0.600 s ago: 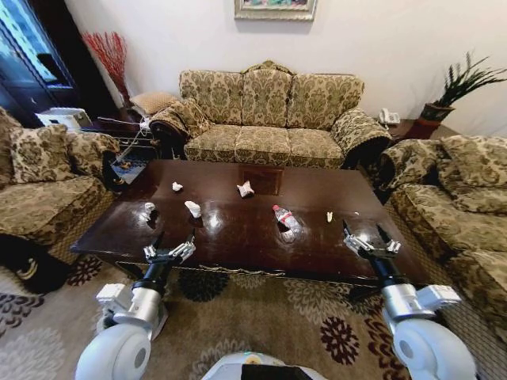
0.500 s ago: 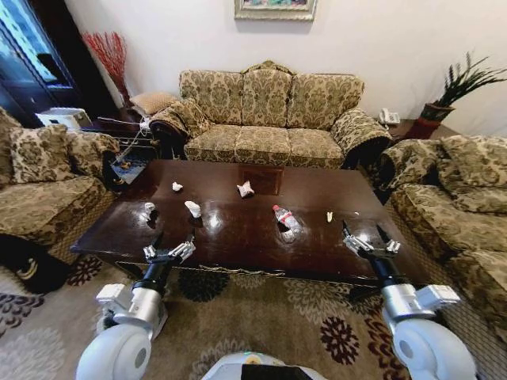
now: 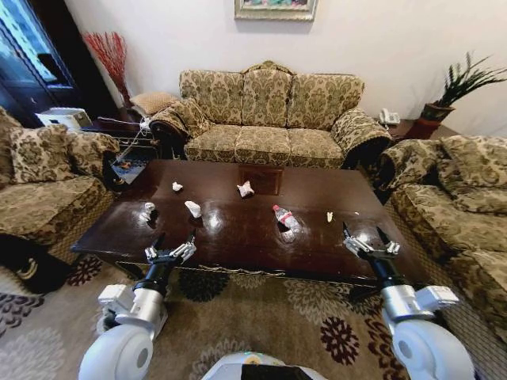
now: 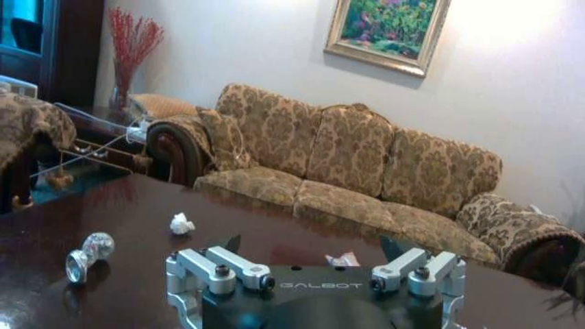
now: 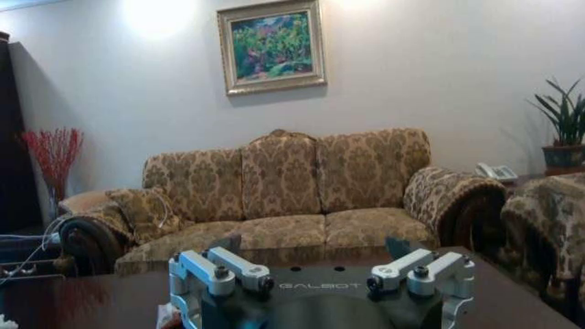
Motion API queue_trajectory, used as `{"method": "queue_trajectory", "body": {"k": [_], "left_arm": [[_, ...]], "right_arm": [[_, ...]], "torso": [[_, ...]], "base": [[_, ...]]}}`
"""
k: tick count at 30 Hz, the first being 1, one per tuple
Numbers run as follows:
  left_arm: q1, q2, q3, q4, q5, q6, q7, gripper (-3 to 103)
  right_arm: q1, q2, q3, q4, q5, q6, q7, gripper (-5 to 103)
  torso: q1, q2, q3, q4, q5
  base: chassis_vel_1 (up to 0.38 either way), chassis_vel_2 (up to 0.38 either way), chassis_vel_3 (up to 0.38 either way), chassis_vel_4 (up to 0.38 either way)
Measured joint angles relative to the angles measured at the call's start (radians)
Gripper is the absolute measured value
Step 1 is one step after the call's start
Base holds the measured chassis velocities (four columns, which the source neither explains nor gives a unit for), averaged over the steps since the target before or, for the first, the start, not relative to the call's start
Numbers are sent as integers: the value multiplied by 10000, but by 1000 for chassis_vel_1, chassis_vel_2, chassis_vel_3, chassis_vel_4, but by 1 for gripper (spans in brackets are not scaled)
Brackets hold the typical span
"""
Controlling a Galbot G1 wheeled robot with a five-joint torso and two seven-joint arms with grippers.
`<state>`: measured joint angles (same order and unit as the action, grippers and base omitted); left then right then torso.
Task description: Move to the front of the table and place the trash on the table into the trash bin.
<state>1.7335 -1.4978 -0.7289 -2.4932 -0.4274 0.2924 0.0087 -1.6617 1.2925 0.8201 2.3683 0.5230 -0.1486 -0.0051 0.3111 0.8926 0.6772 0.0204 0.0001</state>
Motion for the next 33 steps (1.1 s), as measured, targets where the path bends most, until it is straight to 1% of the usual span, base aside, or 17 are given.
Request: {"method": "queue_trajectory", "body": {"k": [3, 7, 15, 17, 18, 21, 24, 33], "left_arm": [[73, -202, 87, 7, 164, 0, 20, 100], [219, -225, 73, -2, 243, -13, 32, 100], [232, -403, 76, -10, 328, -19, 29, 100], [260, -420, 87, 27, 354, -33, 30, 100], [260, -420, 87, 27, 354, -33, 30, 100], [288, -395, 86, 105, 364, -62, 30, 100], [312, -409, 116, 153, 391, -87, 30, 100], [325, -561, 438, 287, 594, -186, 24, 100]], "right_arm": [[15, -9, -12, -99, 4, 79, -31, 100], [84, 82, -140, -150, 2, 187, -46, 100], [132, -55, -62, -217, -2, 359, -182, 100], [111, -31, -125, -343, -60, 686, -221, 100], [111, -31, -125, -343, -60, 686, -221, 100], [133, -1, -175, -539, -127, 1026, -59, 100], [86, -38, -110, -595, -220, 1030, -220, 100], [-41, -23, -124, -616, -401, 1187, -369, 100]], "torso": [[0, 0, 0, -1, -2], [1, -1, 1, 1, 1], [4, -1, 1, 1, -1], [3, -1, 1, 0, 0], [3, -1, 1, 0, 0], [-11, 5, -6, -2, 0], [-13, 9, -7, -3, 0], [13, -4, 5, 1, 1]], "base": [[0, 0, 0, 0], [12, -6, -9, 17], [102, -91, -100, 135], [200, -208, -210, 203], [200, -208, -208, 229], [166, -217, -181, 161], [121, -104, -127, 112], [0, 30, 8, -38]]}}
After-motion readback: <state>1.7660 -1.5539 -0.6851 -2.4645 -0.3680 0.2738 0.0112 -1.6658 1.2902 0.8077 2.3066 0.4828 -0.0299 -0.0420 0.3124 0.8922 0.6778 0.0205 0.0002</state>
